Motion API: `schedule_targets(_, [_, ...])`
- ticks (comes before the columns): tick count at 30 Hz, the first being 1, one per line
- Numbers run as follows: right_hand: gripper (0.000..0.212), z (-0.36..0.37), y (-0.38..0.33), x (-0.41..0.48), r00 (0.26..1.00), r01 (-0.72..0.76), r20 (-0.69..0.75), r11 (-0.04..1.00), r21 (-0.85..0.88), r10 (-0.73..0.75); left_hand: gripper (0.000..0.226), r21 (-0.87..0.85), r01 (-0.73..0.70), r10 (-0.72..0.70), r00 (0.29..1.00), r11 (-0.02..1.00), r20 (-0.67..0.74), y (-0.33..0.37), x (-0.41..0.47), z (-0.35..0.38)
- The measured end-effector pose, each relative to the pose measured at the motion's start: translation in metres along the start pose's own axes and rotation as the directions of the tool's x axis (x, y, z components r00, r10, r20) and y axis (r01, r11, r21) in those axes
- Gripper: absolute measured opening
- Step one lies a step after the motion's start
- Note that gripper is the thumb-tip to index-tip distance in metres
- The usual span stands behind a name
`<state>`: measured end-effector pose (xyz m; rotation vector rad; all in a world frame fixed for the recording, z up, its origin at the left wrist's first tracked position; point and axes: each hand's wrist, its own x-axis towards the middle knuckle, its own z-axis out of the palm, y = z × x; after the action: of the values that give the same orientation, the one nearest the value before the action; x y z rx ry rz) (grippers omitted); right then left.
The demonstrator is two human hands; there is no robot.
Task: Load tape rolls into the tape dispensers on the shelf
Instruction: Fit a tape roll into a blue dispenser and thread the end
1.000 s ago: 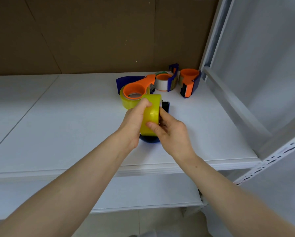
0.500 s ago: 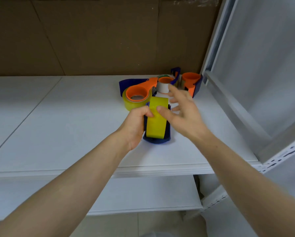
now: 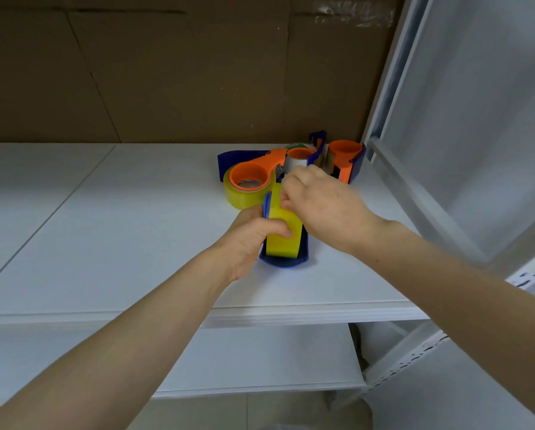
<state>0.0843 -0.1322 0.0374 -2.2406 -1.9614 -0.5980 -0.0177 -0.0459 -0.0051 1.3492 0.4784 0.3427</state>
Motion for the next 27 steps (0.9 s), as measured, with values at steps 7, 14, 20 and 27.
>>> schedule_targets(7, [0.019, 0.005, 0.001, 0.007, 0.993, -0.114, -0.01, 0.993, 0.003, 0.114, 0.042, 0.14, -0.078, 0.087, 0.995, 0.987, -0.057, -0.002, -0.006, 0.006])
schedule_targets(14, [0.021, 0.01, 0.023, 0.012, 0.923, -0.382, 0.154, 0.888, 0.255, 0.352, 0.044, 0.161, -0.05, 0.056, 0.998, 0.986, -0.031, -0.007, -0.01, -0.001])
schedule_targets(20, [0.024, 0.03, 0.033, 0.012, 0.866, -0.496, 0.271, 0.796, 0.347, 0.42, 0.028, 0.128, -0.057, 0.057, 0.998, 0.99, 0.006, -0.009, -0.011, -0.01])
schedule_targets(27, [0.026, 0.046, 0.038, 0.011, 0.8, -0.598, 0.329, 0.711, 0.369, 0.502, 0.046, 0.031, -0.062, 0.064, 0.997, 0.998, -0.051, -0.014, -0.008, -0.014])
